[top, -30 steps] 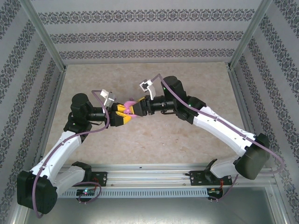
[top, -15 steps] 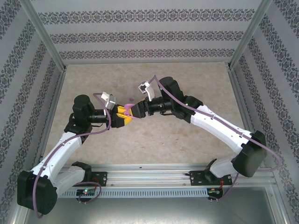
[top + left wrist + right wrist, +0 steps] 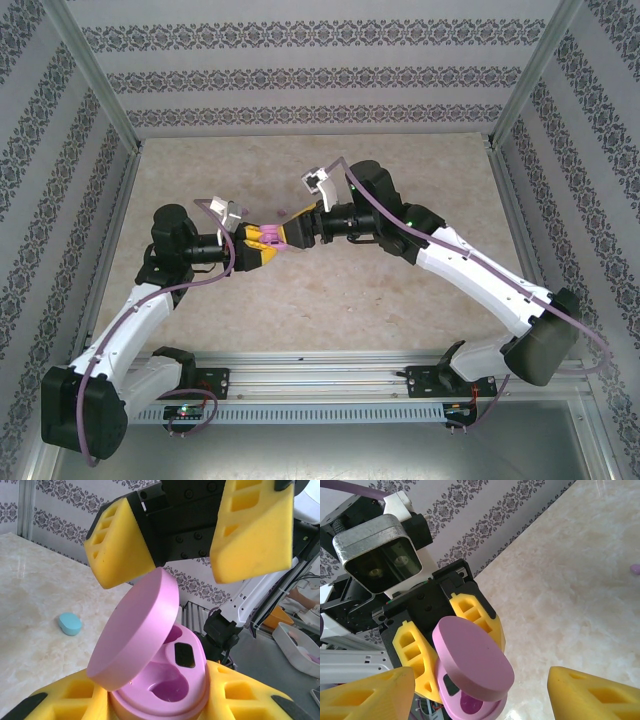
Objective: Insert the wireless bluetooth earbuds into the charging case
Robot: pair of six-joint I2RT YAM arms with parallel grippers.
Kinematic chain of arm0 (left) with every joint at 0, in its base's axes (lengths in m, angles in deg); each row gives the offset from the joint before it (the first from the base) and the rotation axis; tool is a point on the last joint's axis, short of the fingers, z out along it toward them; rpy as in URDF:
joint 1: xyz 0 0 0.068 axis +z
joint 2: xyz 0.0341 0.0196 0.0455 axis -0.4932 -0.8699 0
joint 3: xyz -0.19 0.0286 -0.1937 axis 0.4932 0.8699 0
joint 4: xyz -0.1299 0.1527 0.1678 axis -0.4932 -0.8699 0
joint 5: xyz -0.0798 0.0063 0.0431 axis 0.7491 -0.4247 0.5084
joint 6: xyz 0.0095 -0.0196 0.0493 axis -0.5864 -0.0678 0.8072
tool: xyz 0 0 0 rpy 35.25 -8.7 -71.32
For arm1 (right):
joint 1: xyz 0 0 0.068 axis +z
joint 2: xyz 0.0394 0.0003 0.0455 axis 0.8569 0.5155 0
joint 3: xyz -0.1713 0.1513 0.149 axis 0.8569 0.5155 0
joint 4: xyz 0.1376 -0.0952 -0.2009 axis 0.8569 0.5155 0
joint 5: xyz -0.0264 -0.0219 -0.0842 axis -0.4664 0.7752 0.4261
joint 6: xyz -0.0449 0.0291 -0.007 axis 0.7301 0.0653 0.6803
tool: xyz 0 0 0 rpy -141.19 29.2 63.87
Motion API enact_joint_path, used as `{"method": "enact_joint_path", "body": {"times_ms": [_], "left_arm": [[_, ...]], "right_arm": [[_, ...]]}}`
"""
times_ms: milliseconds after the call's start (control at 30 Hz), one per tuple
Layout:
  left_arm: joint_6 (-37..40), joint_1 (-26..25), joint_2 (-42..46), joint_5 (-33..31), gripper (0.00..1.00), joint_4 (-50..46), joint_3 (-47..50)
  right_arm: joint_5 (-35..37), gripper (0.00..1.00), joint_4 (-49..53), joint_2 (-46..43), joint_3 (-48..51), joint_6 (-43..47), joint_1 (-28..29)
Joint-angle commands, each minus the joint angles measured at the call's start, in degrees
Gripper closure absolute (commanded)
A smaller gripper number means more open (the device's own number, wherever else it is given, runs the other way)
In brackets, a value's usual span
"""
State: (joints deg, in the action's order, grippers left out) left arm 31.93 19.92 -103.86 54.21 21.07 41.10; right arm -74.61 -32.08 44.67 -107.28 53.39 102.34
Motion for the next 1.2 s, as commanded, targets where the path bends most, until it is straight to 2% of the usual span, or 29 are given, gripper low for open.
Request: {"method": "enact_joint_path", "body": {"times_ms": [0, 267, 367, 567, 800, 867, 967, 1167], "left_arm": [[-1.8, 0.9, -0.1, 1.8, 0.92, 4.0, 0.2], [-3.7, 0.9, -0.2, 3.3, 0.92, 5.5, 0.4], [-5.2, 1.0, -0.3, 4.3, 0.92, 7.1, 0.4], [-6.0, 1.0, 0.0, 6.4, 0.9, 8.1, 0.9], [-2.8, 1.3, 1.4, 6.1, 0.88, 5.0, 1.0], [-1.9, 1.2, 1.6, 5.7, 0.84, 3.7, 0.7], [-1.5, 1.4, 1.9, 4.9, 0.79, 3.1, 0.5], [-1.5, 1.7, 3.0, 3.8, 0.69, 2.8, 0.7]], "right_arm": [[1.1, 0.31, 2.6, 0.5, -2.4, 2.3, 0.6], [1.5, 0.31, 5.3, 4.3, -5.1, 6.3, 1.9], [2.8, 0.34, 6.1, 5.4, -6.1, 7.9, 1.9], [2.4, 0.55, 5.6, 7.1, -8.1, 8.9, 1.9], [-0.7, 0.81, 2.5, 7.4, -7.7, 9.1, 2.8], [-0.5, 0.86, 2.0, 7.1, -7.2, 10.0, 3.4], [2.8, 0.93, 1.5, 6.0, -6.1, 12.5, 4.8], [10.0, 1.0, -1.5, 2.6, -3.2, 18.8, 8.0]]}}
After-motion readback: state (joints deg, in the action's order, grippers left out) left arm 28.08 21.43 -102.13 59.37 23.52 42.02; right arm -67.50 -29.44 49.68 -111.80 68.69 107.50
